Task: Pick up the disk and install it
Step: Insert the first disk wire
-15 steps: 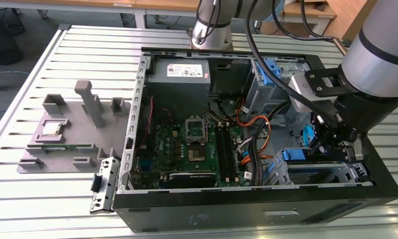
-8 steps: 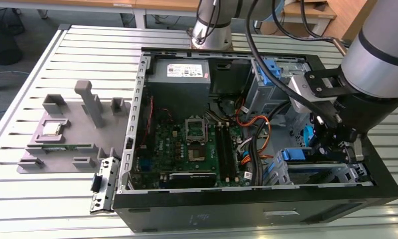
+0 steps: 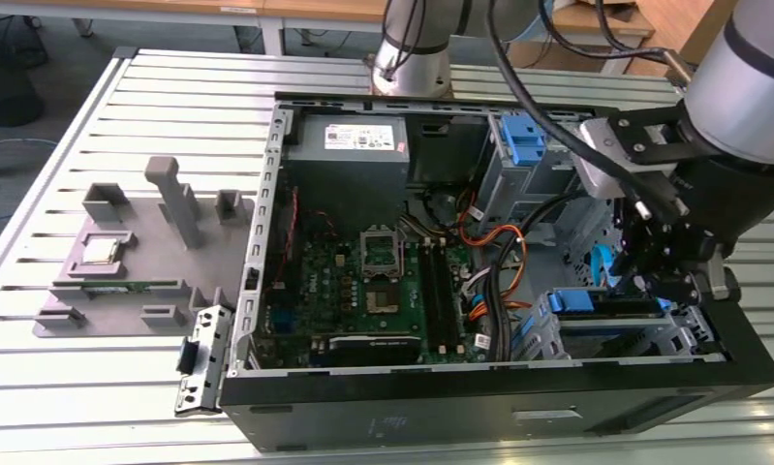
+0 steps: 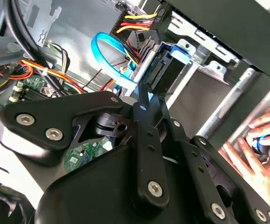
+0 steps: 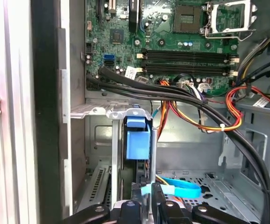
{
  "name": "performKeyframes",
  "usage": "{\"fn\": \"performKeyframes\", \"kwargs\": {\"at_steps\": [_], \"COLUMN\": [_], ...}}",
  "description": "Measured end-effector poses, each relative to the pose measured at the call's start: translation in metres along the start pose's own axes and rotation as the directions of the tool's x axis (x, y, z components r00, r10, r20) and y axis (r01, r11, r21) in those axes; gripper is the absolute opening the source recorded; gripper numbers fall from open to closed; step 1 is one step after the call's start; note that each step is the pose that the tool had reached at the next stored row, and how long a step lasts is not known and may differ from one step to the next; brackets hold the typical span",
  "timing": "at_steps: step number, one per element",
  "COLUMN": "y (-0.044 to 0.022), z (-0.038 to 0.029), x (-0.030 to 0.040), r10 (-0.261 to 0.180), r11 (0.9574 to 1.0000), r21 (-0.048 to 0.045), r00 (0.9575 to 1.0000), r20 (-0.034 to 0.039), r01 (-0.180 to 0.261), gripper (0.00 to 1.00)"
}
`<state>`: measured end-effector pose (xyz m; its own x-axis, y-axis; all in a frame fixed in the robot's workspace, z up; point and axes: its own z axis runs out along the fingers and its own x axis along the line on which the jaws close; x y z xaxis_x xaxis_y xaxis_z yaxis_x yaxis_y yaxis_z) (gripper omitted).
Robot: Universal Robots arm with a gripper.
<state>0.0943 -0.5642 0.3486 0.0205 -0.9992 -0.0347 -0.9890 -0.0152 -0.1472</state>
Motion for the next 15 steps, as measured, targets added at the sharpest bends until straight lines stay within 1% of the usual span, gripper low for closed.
{"fn": "performKeyframes", "kwargs": {"at_steps": [3, 5, 10, 11, 12, 13, 15], "y": [-0.0016, -0.0024, -0.0025, -0.0026, -0.0026, -0.0027, -0.0032], "z": [-0.0107, -0.0161, -0.0170, -0.0170, -0.0170, -0.0167, -0.0163], "x": [-0.0004, -0.0006, -0.0006, -0.0006, -0.0006, -0.0006, -0.0006], "r10": [0.000, 0.000, 0.000, 0.000, 0.000, 0.001, 0.002], "r11": [1.0000, 1.0000, 1.0000, 1.0000, 0.9999, 0.9996, 0.9980], "r21": [0.0000, 0.0000, 0.0000, -0.0014, -0.0109, -0.0269, -0.0627], "r00": [1.0000, 1.0000, 1.0000, 1.0000, 1.0000, 1.0000, 1.0000], "r20": [0.0000, 0.0001, 0.0002, 0.0001, 0.0002, 0.0004, 0.0008], "r01": [0.000, 0.000, 0.000, 0.000, 0.000, -0.001, -0.002], "gripper": [0.23, 0.23, 0.23, 0.23, 0.23, 0.23, 0.23]}}
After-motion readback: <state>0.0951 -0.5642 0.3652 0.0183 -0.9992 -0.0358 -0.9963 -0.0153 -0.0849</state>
